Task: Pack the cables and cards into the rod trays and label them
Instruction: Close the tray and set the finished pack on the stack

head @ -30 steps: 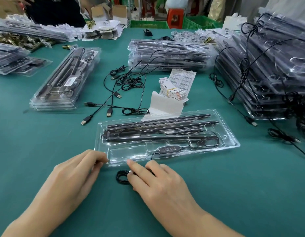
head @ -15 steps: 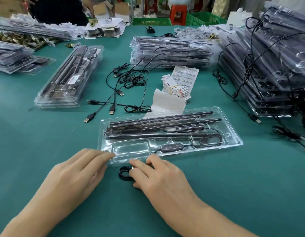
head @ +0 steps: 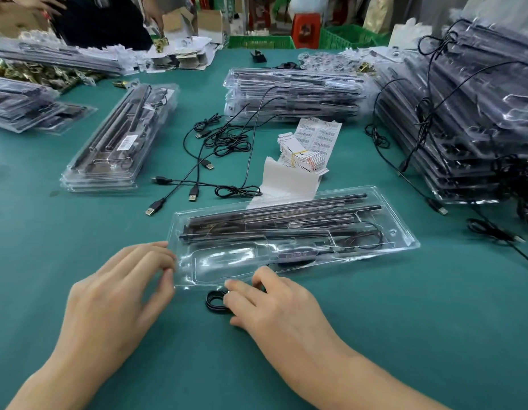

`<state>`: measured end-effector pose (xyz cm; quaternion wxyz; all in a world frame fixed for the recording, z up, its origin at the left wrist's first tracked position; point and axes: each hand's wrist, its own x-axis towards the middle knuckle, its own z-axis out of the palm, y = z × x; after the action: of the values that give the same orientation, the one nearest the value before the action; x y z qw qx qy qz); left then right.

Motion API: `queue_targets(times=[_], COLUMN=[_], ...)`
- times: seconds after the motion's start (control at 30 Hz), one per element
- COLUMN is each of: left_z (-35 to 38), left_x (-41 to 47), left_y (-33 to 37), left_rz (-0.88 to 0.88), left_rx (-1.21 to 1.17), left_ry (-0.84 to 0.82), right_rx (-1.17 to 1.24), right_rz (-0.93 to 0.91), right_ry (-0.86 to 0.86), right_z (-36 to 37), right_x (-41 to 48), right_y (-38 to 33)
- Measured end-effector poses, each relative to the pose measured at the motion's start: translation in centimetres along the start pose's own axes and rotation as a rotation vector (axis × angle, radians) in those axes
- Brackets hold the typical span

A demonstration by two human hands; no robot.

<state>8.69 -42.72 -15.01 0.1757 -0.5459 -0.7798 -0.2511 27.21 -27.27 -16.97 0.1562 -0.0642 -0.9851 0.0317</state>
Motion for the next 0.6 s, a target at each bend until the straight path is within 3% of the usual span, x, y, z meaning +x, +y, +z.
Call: queue_targets(times=[0.23, 0.37, 0.6], left_z=[0.7, 0.9, 1.4], left_x=[-0.5, -0.3, -0.3], left_y=[-1.1, -0.9, 0.2], left_rz=[0.205, 0.189, 0.048], left_rx=[0.054, 0.059, 0.092], left_ry=[-0.061, -0.021, 0.111], right_rx=[-0.047, -0.081, -0.036], right_rz=[-0.066, 0.001, 0.23], right_ry=[0.066, 0.15, 0.143], right_z=[-0.3, -0.6, 0.0], right_x=[-0.5, -0.9, -1.9], right_y=[0.4, 0.4, -1.0])
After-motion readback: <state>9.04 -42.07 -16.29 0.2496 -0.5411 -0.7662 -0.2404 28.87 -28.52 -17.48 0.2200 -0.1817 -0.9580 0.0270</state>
